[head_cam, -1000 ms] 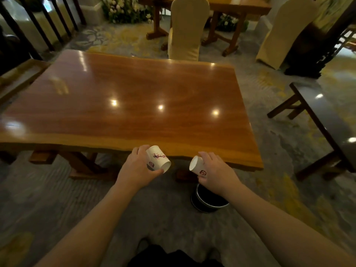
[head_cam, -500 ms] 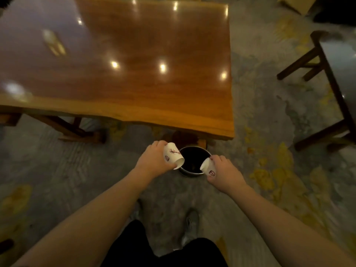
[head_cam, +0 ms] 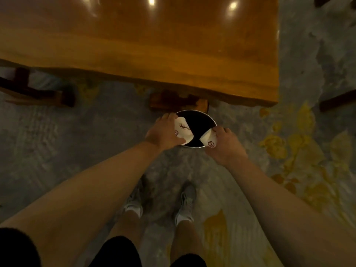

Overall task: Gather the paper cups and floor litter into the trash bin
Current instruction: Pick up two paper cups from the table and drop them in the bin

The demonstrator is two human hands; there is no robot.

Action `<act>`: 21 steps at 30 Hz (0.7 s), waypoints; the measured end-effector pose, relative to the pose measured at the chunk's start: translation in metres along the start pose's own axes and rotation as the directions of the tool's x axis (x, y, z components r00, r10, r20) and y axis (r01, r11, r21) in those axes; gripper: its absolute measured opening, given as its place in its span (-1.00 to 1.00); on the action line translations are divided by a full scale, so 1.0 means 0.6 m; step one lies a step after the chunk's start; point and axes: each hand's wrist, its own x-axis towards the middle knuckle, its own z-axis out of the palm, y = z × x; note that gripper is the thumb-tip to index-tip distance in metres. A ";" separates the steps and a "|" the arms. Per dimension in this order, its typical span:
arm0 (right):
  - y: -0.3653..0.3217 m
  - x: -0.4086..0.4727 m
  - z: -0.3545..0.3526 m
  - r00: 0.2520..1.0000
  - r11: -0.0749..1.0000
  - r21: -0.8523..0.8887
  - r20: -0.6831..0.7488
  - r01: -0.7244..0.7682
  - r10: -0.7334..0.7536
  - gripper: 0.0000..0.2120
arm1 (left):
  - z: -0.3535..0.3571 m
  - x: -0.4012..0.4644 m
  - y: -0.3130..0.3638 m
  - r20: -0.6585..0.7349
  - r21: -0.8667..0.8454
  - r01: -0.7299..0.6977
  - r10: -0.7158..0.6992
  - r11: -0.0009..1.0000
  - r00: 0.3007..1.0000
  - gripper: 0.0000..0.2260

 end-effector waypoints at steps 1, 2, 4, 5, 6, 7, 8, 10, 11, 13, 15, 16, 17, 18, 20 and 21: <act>0.005 0.013 0.013 1.000 1.000 -0.002 -0.004 -0.007 0.007 -0.29 | 0.015 0.014 -0.010 -0.002 0.004 -0.001 0.001 1.000 1.000 -0.20; 0.012 0.030 0.028 1.000 1.000 -0.003 -0.010 -0.008 0.008 -0.29 | 0.032 0.032 -0.018 0.001 0.012 0.002 -0.002 1.000 1.000 -0.18; 0.026 0.059 0.056 1.000 1.000 -0.005 -0.013 -0.023 0.023 -0.30 | 0.062 0.066 -0.031 0.023 0.010 0.013 -0.014 1.000 1.000 -0.16; 0.030 0.072 0.067 0.999 0.999 -0.008 -0.011 -0.034 0.034 -0.29 | 0.075 0.082 -0.036 0.033 0.010 0.010 -0.010 1.000 0.999 -0.16; 0.033 0.082 0.074 0.999 0.999 -0.012 -0.009 -0.044 0.044 -0.29 | 0.083 0.093 -0.038 0.037 0.014 0.005 -0.005 1.000 0.999 -0.16; 0.036 0.092 0.083 0.998 0.998 -0.013 -0.010 -0.054 0.054 -0.28 | 0.092 0.104 -0.042 0.040 0.023 0.001 -0.002 1.000 0.999 -0.15; 0.038 0.101 0.089 0.998 0.998 -0.009 -0.015 -0.065 0.065 -0.28 | 0.099 0.112 -0.044 0.040 0.037 -0.005 0.003 0.999 0.999 -0.14; 0.037 0.116 0.098 0.997 0.997 0.002 -0.027 -0.074 0.074 -0.28 | 0.108 0.123 -0.050 0.043 0.056 -0.006 0.004 0.998 0.999 -0.10; 0.036 0.122 0.102 0.997 0.997 0.003 -0.030 -0.075 0.075 -0.28 | 0.110 0.126 -0.053 0.049 0.060 0.001 -0.004 0.998 0.999 -0.07; 0.033 0.131 0.105 0.996 0.997 -0.001 -0.030 -0.081 0.081 -0.25 | 0.109 0.129 -0.054 0.056 0.066 0.006 -0.010 0.998 0.998 -0.04; 0.029 0.137 0.105 0.996 0.996 -0.011 -0.030 -0.087 0.087 -0.25 | 0.104 0.130 -0.057 0.045 0.066 -0.001 -0.002 0.998 0.999 -0.06; 0.027 0.138 0.106 0.996 0.996 -0.015 -0.025 -0.086 0.085 -0.27 | 0.101 0.130 -0.060 0.039 0.068 -0.006 0.004 0.998 0.999 -0.09; 0.024 0.137 0.107 0.997 0.997 -0.019 -0.020 -0.080 0.080 -0.30 | 0.098 0.129 -0.065 0.027 0.066 -0.016 0.014 0.998 1.000 -0.13; 0.021 0.135 0.108 0.997 0.997 -0.025 -0.021 -0.071 0.070 -0.34 | 0.094 0.128 -0.071 0.012 0.050 -0.025 0.024 0.998 1.000 -0.17; 0.009 0.125 0.104 0.999 0.998 -0.059 -0.034 -0.037 0.035 -0.43 | 0.080 0.118 -0.085 -0.025 0.010 -0.037 0.037 0.999 0.999 -0.28; 0.003 0.118 0.102 0.999 0.997 -0.080 -0.033 -0.018 0.016 -0.49 | 0.074 0.110 -0.091 -0.038 0.005 -0.042 0.042 0.999 0.998 -0.34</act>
